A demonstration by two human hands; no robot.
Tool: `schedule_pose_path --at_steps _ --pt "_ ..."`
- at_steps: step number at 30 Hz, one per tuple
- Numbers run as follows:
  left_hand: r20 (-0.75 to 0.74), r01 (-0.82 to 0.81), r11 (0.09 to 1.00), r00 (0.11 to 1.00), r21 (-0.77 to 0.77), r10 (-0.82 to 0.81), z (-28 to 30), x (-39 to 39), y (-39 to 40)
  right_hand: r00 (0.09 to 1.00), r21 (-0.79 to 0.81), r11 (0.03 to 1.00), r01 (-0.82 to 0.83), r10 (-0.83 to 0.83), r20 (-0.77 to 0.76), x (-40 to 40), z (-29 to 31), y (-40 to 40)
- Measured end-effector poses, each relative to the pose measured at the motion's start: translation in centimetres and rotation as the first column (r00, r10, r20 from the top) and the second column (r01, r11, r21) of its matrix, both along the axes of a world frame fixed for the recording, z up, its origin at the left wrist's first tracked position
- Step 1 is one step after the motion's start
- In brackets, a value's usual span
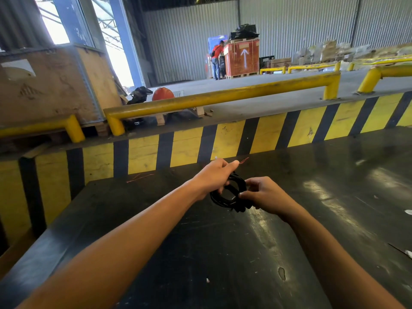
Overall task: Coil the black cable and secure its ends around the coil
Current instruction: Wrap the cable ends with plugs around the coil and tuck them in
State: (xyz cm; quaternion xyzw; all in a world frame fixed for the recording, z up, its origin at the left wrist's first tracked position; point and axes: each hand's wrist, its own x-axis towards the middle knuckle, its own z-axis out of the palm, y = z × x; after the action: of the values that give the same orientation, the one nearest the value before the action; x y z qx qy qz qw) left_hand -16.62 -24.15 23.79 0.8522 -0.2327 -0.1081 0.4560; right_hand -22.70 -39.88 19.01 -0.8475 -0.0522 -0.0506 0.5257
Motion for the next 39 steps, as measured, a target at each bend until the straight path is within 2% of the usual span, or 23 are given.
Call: schedule_pose_path --at_steps 6,12,14,17,19,22,24,29,34,39 --pt "0.025 0.006 0.998 1.0 -0.064 -0.004 -0.2 -0.6 0.0 0.985 0.016 0.985 0.17 -0.17 -0.014 0.6 -0.3 0.2" --pt "-0.019 0.105 0.971 0.994 -0.213 -0.112 -2.5 -1.0 1.6 0.952 0.27 0.914 0.304 -0.285 -0.11 0.6 -0.9 -1.3" --pt "-0.015 0.129 0.966 0.991 -0.223 -0.135 -3.2 -1.5 1.7 0.944 0.29 0.899 0.329 -0.306 -0.122 0.7 -1.0 -1.6" --pt "0.12 0.092 0.983 0.99 -0.16 -0.073 -3.9 -1.9 1.0 0.942 0.259 0.906 0.335 -0.317 -0.107 0.8 -1.0 -1.6" --pt "0.175 0.062 0.977 0.984 -0.204 -0.026 -3.9 -1.8 0.7 0.943 0.264 0.905 0.333 -0.316 -0.106 0.9 -1.1 -1.6" --pt "0.132 0.062 0.95 0.991 -0.307 -0.022 -3.9 -1.5 0.8 0.949 0.284 0.905 0.316 -0.302 -0.091 0.8 -1.1 -1.8" --pt "0.106 0.043 0.938 0.994 -0.343 -0.007 -4.0 -1.4 0.8 0.938 0.258 0.904 0.341 -0.346 -0.025 0.6 -1.1 -1.9" --pt "0.1 0.018 0.95 0.995 -0.312 0.014 -4.8 -1.5 0.2 0.892 0.24 0.903 0.356 -0.405 0.201 0.1 -0.9 -0.7" --pt "0.09 -0.011 0.924 0.995 -0.382 0.049 -4.9 -1.7 -0.4 0.883 0.407 0.864 0.297 -0.411 0.229 -0.5 -1.5 0.2" --pt "0.038 -0.019 0.893 0.998 -0.45 0.041 -4.9 -2.2 -0.8 0.91 0.46 0.865 0.199 -0.338 0.241 -0.6 -1.8 0.7"
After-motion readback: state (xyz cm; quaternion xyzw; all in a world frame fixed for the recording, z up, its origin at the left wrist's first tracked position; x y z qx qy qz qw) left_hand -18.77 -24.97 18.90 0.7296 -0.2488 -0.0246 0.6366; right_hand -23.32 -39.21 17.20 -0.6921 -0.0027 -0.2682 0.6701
